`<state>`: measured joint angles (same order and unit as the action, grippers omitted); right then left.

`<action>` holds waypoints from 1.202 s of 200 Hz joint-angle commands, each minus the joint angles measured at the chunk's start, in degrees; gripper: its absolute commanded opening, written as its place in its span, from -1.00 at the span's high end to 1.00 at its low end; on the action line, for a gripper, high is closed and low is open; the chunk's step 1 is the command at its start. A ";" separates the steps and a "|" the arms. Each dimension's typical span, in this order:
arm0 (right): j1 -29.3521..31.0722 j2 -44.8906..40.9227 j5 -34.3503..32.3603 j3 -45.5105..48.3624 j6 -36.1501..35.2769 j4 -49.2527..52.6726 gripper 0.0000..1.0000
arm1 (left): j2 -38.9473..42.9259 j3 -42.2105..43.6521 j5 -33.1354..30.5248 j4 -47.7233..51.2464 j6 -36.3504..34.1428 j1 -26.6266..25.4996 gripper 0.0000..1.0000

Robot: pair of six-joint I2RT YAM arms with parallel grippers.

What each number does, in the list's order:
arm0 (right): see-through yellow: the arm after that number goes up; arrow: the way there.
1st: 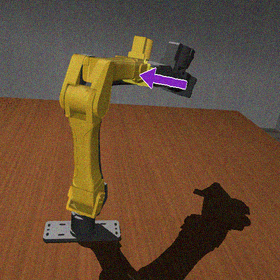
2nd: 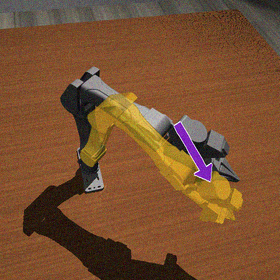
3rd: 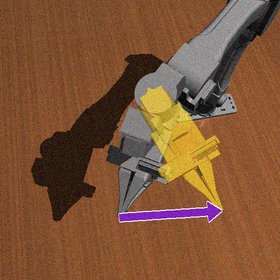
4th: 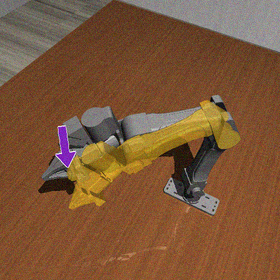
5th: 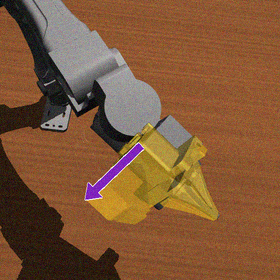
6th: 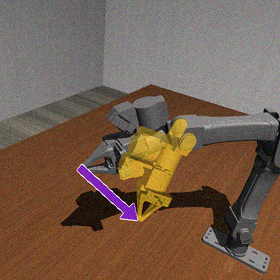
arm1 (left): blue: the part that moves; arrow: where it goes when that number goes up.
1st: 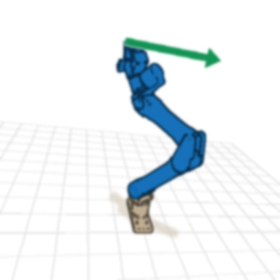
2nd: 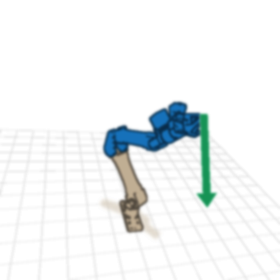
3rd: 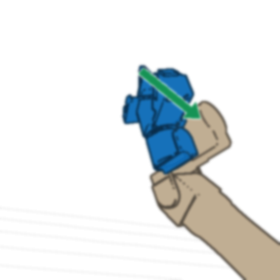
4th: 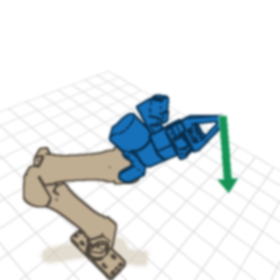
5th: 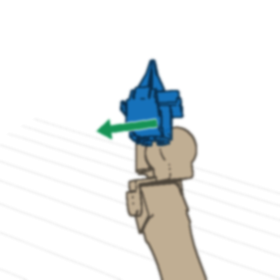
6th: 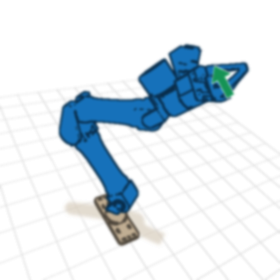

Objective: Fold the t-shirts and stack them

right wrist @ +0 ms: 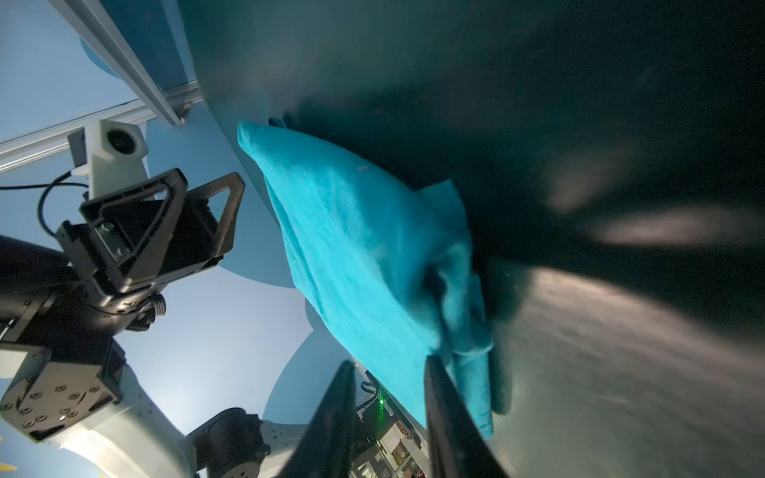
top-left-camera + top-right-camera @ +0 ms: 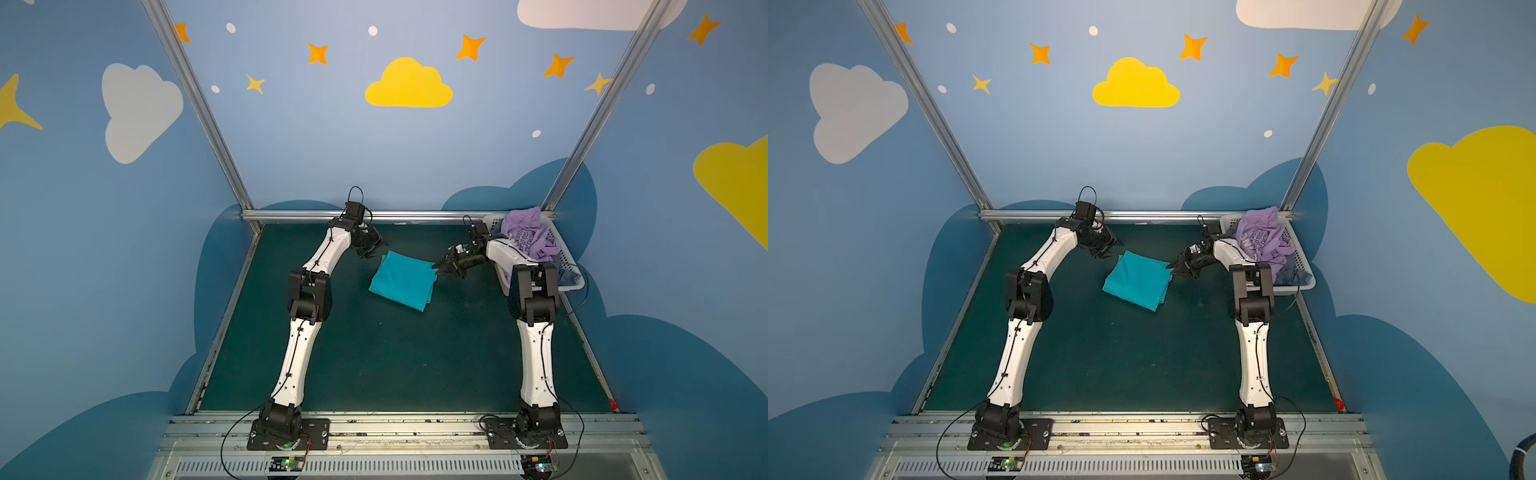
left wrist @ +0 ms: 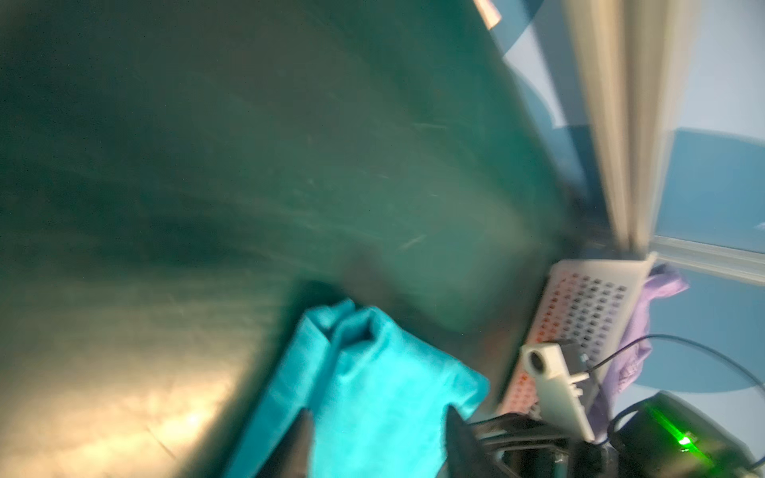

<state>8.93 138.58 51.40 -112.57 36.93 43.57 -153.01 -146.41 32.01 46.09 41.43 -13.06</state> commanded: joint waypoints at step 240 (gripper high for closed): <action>12.14 -24.01 -25.39 39.64 -5.60 -5.25 0.73 | 46.67 76.63 -10.10 -12.67 -4.03 -10.65 0.31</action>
<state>20.93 115.79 30.35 -75.53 32.53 37.74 -109.40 -67.26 26.85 23.99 40.62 -23.79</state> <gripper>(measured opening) 0.149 0.300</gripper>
